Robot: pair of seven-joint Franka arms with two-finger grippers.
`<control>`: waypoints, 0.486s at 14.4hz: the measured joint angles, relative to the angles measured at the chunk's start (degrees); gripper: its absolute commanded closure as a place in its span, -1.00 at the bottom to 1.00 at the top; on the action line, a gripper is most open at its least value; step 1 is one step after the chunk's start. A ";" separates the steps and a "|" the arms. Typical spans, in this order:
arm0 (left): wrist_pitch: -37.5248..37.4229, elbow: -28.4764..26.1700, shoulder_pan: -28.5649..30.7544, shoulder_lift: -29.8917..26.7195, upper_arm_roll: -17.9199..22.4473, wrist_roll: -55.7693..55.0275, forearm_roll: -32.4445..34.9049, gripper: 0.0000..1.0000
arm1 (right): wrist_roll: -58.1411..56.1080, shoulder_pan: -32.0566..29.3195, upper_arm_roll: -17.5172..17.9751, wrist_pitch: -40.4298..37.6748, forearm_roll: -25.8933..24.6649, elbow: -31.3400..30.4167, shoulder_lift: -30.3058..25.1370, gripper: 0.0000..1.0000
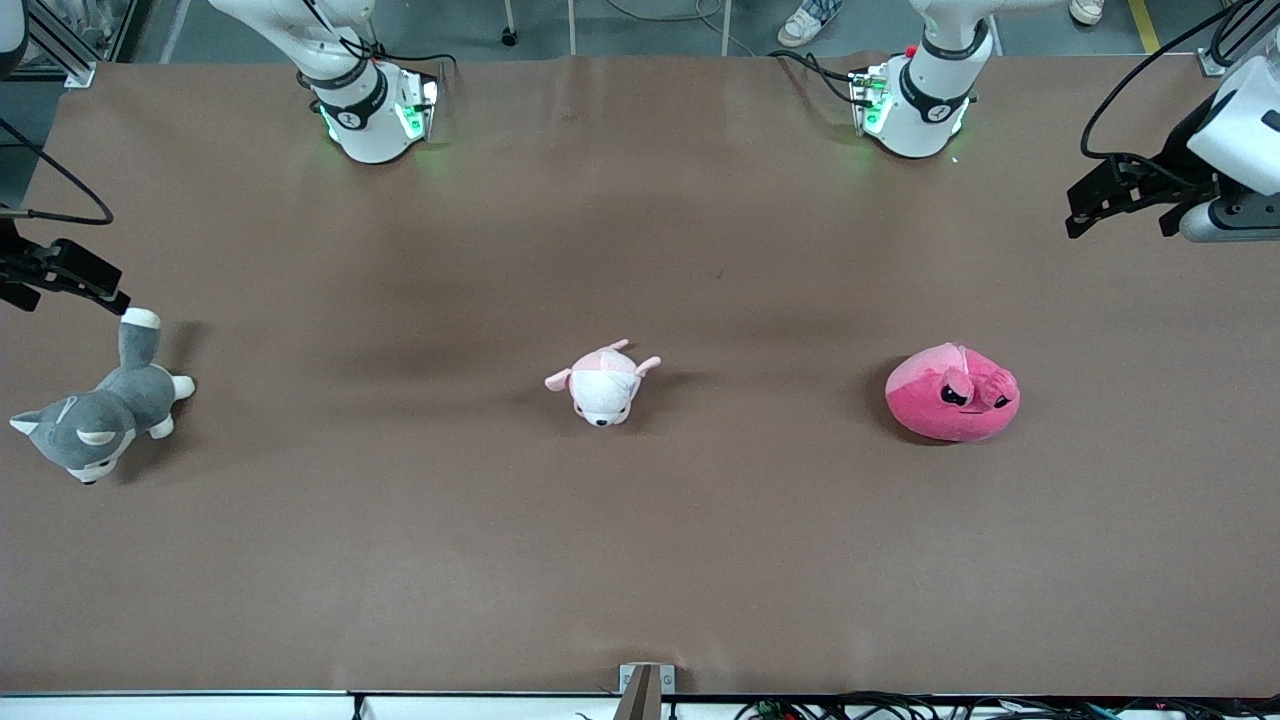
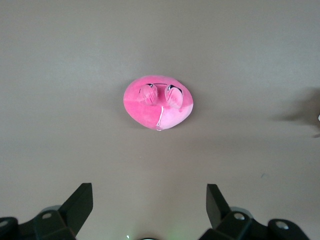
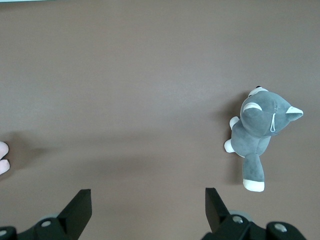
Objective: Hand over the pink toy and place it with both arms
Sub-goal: 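Move the left gripper down toward the pink plush toy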
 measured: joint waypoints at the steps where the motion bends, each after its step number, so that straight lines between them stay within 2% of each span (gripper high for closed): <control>1: 0.00 0.01 0.00 0.00 0.00 0.00 0.00 -1.00 | 0.00 0.00 0.00 0.00 0.00 0.00 0.00 -1.00; 7: 0.09 0.64 0.12 1.92 0.38 0.10 0.00 -1.00 | 0.00 0.00 0.00 0.00 0.00 -0.05 0.00 -1.00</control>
